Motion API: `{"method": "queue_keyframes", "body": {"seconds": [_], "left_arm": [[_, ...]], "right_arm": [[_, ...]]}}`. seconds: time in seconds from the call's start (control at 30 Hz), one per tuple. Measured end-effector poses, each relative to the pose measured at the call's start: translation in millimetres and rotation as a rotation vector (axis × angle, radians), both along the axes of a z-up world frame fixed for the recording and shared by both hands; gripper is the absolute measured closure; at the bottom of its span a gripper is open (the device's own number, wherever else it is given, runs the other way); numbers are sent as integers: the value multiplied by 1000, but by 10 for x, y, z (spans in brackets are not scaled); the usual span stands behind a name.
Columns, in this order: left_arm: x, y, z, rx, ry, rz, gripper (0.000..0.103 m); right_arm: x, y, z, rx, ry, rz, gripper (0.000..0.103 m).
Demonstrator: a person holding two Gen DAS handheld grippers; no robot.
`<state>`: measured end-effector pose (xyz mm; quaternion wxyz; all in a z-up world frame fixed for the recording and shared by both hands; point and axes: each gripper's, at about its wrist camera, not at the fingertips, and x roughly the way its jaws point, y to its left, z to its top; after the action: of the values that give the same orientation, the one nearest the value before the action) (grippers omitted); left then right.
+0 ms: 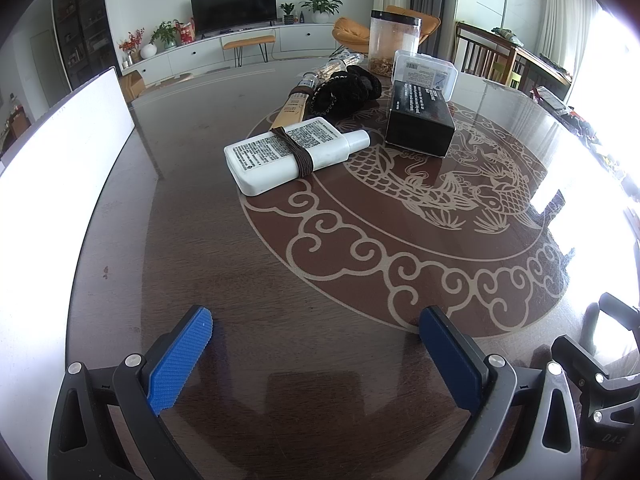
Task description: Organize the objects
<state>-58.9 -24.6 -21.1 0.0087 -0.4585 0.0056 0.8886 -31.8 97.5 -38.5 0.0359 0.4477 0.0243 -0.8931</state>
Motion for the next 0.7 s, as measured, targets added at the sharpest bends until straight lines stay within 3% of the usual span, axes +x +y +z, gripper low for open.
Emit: {"method": "queue_keyframes", "body": {"seconds": [0.7], "left_arm": [[-4, 0, -2, 0, 0, 0, 0]], "right_arm": [[-2, 11, 7, -7, -1, 11, 0]]}}
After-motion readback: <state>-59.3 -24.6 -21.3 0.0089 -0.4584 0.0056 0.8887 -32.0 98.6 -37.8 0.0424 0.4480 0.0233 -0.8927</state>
